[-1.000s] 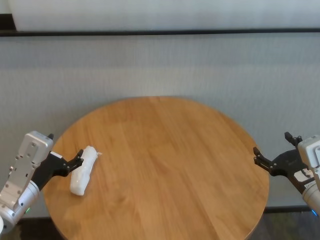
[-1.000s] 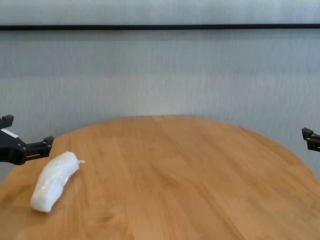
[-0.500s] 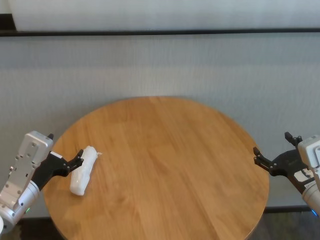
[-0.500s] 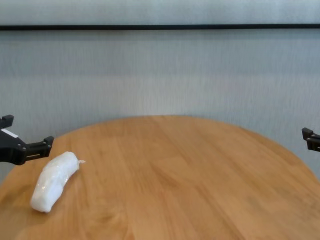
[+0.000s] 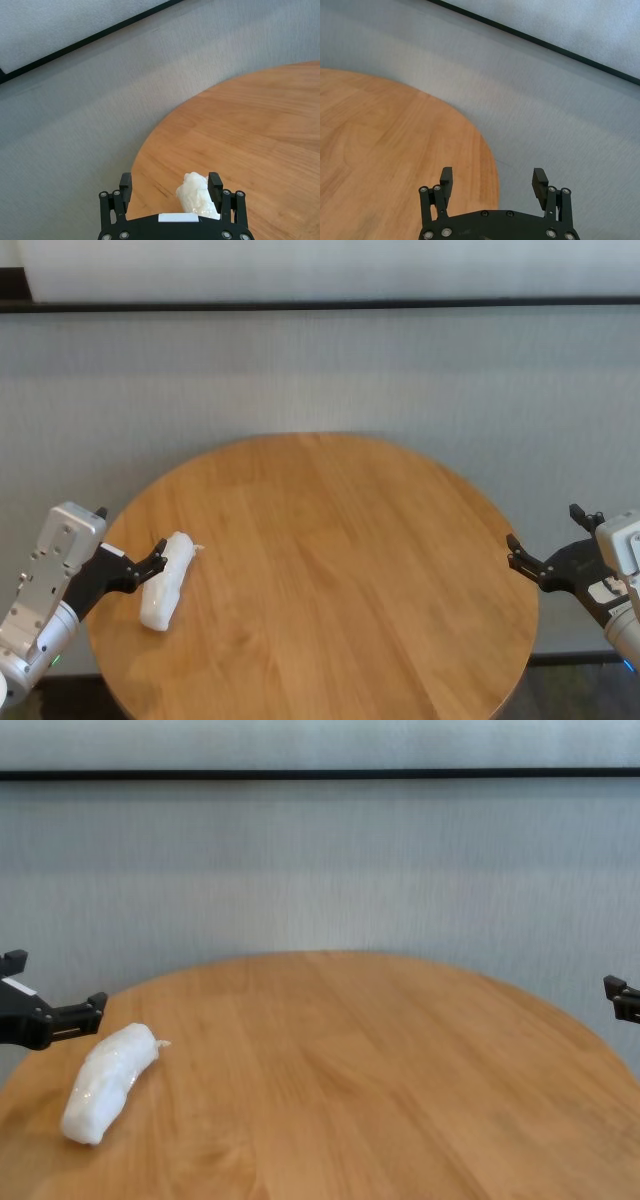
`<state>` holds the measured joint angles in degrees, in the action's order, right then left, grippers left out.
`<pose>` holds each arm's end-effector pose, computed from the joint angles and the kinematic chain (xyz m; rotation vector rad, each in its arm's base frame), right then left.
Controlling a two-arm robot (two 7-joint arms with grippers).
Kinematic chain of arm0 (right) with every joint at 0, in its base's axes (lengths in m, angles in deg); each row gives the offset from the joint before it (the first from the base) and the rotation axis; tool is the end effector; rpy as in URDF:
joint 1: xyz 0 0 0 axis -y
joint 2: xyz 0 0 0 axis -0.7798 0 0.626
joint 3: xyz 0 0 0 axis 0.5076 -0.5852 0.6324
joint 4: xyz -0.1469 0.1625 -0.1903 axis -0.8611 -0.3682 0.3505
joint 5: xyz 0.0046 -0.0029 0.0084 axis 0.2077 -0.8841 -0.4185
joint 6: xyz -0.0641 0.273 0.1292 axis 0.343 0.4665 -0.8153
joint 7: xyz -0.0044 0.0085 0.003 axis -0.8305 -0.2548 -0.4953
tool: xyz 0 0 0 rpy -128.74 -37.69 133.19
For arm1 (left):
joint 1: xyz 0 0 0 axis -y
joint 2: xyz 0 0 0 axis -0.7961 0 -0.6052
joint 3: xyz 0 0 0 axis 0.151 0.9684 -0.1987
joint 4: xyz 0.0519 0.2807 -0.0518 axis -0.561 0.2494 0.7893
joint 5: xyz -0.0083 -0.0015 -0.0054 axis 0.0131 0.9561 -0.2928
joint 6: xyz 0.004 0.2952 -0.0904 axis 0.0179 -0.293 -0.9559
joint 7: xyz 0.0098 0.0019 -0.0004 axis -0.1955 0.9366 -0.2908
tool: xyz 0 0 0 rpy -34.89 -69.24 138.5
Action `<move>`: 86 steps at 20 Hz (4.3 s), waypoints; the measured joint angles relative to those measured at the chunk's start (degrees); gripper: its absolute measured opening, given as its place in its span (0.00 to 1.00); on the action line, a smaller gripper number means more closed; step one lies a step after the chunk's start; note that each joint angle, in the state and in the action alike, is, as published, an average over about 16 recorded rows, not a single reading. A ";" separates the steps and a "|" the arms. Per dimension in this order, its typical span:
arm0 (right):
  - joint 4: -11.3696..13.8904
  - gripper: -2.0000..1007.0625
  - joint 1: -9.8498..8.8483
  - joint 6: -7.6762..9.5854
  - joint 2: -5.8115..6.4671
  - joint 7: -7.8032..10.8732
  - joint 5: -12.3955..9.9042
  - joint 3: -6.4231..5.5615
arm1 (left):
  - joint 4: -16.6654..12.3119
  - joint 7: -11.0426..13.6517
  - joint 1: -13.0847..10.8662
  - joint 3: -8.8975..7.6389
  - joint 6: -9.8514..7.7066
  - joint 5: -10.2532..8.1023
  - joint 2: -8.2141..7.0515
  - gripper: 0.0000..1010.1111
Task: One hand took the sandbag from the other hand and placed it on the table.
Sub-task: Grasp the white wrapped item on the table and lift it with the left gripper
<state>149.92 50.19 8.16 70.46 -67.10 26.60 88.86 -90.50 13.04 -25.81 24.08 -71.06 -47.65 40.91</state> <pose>0.3581 -0.0826 -0.3022 -0.3040 -0.2853 -1.2479 0.3581 0.0827 -0.3023 0.3042 -0.2851 1.2479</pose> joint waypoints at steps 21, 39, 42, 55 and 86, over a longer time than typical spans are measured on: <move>0.00 0.99 0.00 0.00 0.00 0.00 0.00 0.00 | -1.08 1.90 0.11 -0.32 -2.83 -0.79 -0.64 0.99; 0.00 0.99 0.00 0.00 0.00 0.00 0.00 0.00 | 0.94 12.97 8.90 -0.16 -23.10 -4.19 0.66 0.99; 0.00 0.99 0.00 0.00 0.00 0.00 0.00 0.00 | 2.33 14.06 10.63 0.09 -25.23 -4.02 1.45 0.99; 0.00 0.99 0.00 0.00 0.00 0.00 0.00 0.00 | 6.65 16.57 13.72 1.13 -29.10 -1.78 3.95 0.99; 0.00 0.99 0.00 0.00 0.00 0.00 0.00 0.00 | 14.48 20.00 14.98 0.33 -29.43 2.07 7.95 0.99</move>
<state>149.91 50.19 8.16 70.46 -67.10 26.60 88.86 -76.02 33.04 -10.83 24.41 -100.49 -45.57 48.86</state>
